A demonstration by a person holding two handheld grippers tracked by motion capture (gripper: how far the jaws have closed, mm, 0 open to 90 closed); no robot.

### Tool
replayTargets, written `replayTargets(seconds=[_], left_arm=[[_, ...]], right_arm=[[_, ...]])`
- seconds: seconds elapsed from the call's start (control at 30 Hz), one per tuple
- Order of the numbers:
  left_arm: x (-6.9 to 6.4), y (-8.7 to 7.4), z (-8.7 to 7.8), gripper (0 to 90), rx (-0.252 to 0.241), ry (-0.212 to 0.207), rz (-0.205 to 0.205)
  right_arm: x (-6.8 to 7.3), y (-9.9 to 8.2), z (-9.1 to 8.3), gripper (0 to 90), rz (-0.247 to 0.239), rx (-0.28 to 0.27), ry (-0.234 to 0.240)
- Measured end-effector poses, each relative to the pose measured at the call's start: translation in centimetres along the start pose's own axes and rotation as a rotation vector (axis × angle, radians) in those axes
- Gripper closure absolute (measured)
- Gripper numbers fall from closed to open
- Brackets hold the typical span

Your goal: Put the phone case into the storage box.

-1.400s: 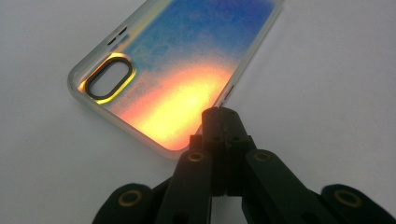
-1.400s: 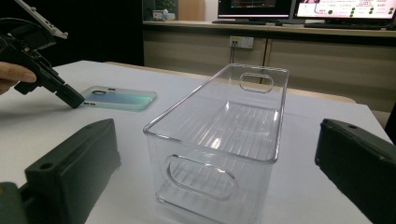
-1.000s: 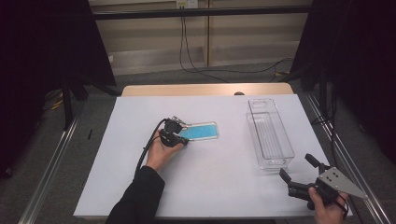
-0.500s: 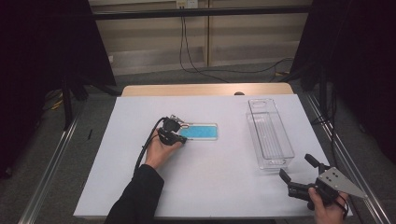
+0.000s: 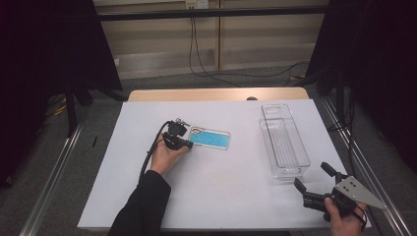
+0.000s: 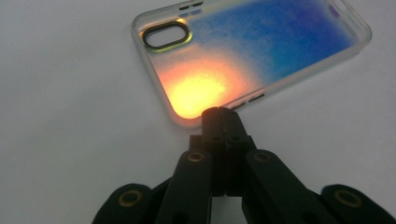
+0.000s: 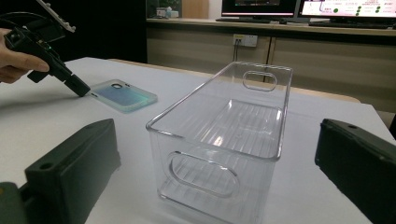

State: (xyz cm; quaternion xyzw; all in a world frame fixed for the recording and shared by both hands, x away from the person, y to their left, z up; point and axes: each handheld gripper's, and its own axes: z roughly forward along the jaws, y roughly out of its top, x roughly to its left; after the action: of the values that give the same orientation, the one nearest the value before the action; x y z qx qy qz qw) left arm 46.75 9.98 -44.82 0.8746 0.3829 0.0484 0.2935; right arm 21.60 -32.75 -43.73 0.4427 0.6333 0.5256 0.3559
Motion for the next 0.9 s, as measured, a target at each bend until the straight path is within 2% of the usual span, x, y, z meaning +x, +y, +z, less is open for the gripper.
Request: replayTargets(seconds=[0.03,0.07,0.13,0.8,0.87,0.9], left_arm=[[0.0,0.0,0.0,90.0,0.0,0.0,0.0],[0.0,0.1,0.0,90.0,0.002,0.021,0.013],[0.0,0.2,0.1,90.0,-0.002,0.03,0.005],[0.9,0.8,0.6,90.0,-0.009,0.048,-0.016],[0.9,0.9,0.7,90.0,-0.015,0.046,-0.048],[1.1,1.0,0.6,90.0,-0.009,0.05,-0.03]], right_arm=[[0.0,0.0,0.0,0.0,0.003,-0.003,-0.001],[0.0,0.0,0.0,0.0,0.004,-0.004,-0.002],[0.0,0.0,0.0,0.0,0.003,-0.002,-0.001],[0.0,0.0,0.0,0.0,0.002,-0.002,0.0],[0.0,0.0,0.0,0.0,0.001,-0.002,0.0],[0.0,0.0,0.0,0.0,0.004,-0.004,0.0]])
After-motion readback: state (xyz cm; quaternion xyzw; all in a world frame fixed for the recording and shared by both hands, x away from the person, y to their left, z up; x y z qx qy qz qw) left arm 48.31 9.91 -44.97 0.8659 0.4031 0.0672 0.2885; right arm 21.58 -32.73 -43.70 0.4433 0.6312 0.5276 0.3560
